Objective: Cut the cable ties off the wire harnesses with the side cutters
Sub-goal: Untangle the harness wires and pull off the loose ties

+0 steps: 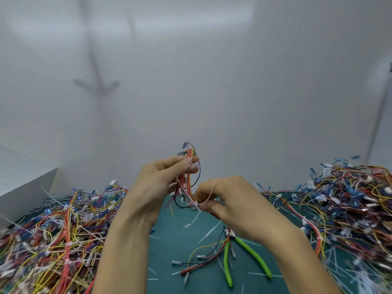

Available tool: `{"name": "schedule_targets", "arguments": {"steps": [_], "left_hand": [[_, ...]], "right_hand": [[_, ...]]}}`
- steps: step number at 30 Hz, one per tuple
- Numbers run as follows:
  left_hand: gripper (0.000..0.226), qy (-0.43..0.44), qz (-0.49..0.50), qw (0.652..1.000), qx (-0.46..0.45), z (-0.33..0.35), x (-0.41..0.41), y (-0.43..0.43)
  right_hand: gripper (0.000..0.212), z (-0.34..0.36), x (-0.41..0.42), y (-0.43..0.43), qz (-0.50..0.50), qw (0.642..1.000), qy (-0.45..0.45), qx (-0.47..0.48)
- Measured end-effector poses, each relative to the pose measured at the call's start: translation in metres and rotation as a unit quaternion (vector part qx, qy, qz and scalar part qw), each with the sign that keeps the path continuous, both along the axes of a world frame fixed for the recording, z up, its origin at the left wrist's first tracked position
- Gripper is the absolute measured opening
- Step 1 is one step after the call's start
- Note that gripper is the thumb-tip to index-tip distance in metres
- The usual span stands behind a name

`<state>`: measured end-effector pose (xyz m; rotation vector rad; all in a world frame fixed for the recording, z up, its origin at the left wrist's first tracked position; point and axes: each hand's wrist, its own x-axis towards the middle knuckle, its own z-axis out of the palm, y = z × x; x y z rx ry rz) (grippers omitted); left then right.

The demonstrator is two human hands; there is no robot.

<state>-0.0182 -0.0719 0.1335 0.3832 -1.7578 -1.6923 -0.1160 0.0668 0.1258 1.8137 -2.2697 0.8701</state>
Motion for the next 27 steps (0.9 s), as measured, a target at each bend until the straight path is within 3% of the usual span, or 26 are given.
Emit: {"name": "schedule_targets", "arguments": {"steps": [3,6,9,11,14,18,23,27], "left_hand": [[0.023,0.049,-0.018,0.999,-0.008,0.0,0.002,-0.002],[0.029,0.089,-0.044,0.995,-0.031,0.002,0.003,0.002],[0.021,0.094,-0.054,0.989,-0.098,0.007,0.003,0.012],[0.015,0.083,-0.062,0.985,-0.139,0.009,0.002,0.019],[0.011,0.045,-0.069,0.979,-0.188,0.011,-0.003,0.027],[0.012,-0.019,-0.037,0.958,-0.283,0.011,-0.008,0.036],[0.006,0.021,-0.007,0.964,-0.266,0.017,-0.003,0.037],[0.039,0.089,0.128,0.967,-0.204,0.019,0.002,0.03]], "right_hand": [[0.026,0.001,-0.004,0.003,-0.055,0.998,0.007,-0.008],[0.034,0.005,-0.008,0.005,-0.104,0.986,-0.011,-0.127],[0.027,0.011,-0.01,0.008,-0.08,0.944,-0.154,-0.281],[0.025,0.015,-0.009,0.011,-0.021,0.913,-0.252,-0.319],[0.016,0.02,-0.004,0.013,0.025,0.9,-0.294,-0.321],[0.005,0.019,-0.005,0.012,-0.027,0.881,-0.31,-0.356],[0.006,0.026,-0.005,0.019,0.011,0.832,-0.367,-0.417],[0.006,0.031,-0.008,0.025,0.026,0.805,-0.399,-0.439]]}}
